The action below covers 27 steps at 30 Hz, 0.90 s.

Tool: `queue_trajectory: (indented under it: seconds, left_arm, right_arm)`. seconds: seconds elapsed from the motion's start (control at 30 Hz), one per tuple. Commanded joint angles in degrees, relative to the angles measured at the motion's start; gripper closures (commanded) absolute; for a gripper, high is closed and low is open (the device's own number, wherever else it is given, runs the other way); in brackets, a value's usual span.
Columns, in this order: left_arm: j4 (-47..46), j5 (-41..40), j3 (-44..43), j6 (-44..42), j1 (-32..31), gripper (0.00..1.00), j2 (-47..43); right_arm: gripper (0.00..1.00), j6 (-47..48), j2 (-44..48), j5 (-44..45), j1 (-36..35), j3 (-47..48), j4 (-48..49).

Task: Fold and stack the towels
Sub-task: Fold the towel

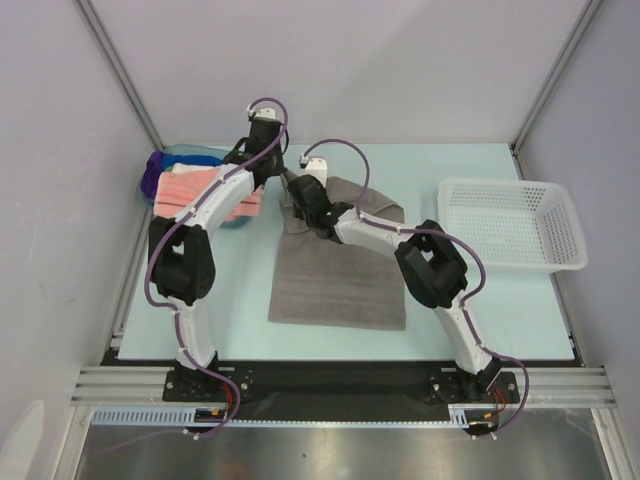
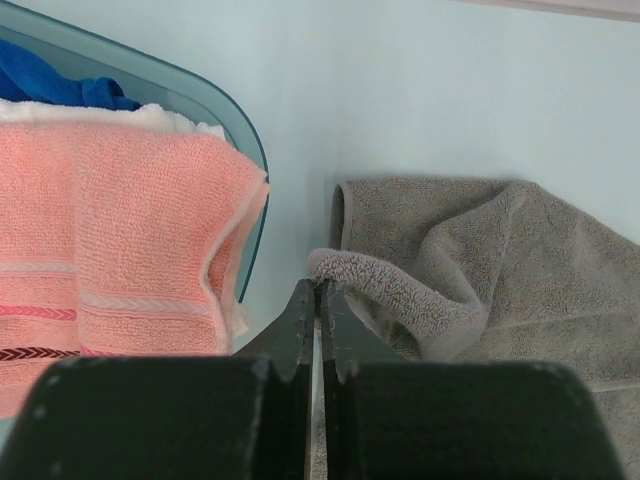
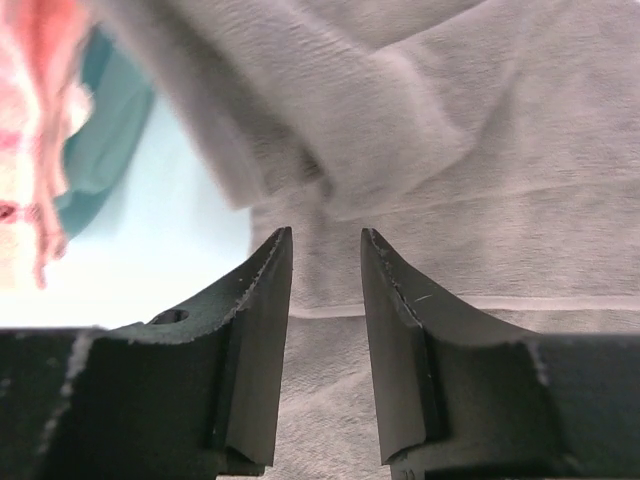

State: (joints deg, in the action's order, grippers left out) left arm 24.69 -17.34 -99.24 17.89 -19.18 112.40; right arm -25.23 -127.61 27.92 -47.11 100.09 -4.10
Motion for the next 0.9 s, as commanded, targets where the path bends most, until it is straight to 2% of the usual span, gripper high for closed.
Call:
queue_trajectory:
  seconds: [0.0,0.23,0.53,0.87]
  left_arm:
    - [-1.7,-0.1,-2.8,-0.6,0.5,1.0,0.5]
    - [-1.7,-0.1,-3.0,-0.8,0.5,1.0,0.6]
    - [-1.6,0.1,-2.7,-0.7,0.5,1.0,0.8]
    - [-1.7,-0.2,-2.7,-0.6,0.5,1.0,1.1]
  right_arm:
    - [0.62,2.7,1.2,-3.9,-2.0,0.5,2.7]
    - [0.65,4.7,-5.0,-4.5,-4.7,6.0,-1.5]
    - [0.63,5.1,-9.1,-3.8,-5.6,8.9,-5.0]
    - [0.63,6.4,-8.6,3.0,-6.4,6.6,-4.4]
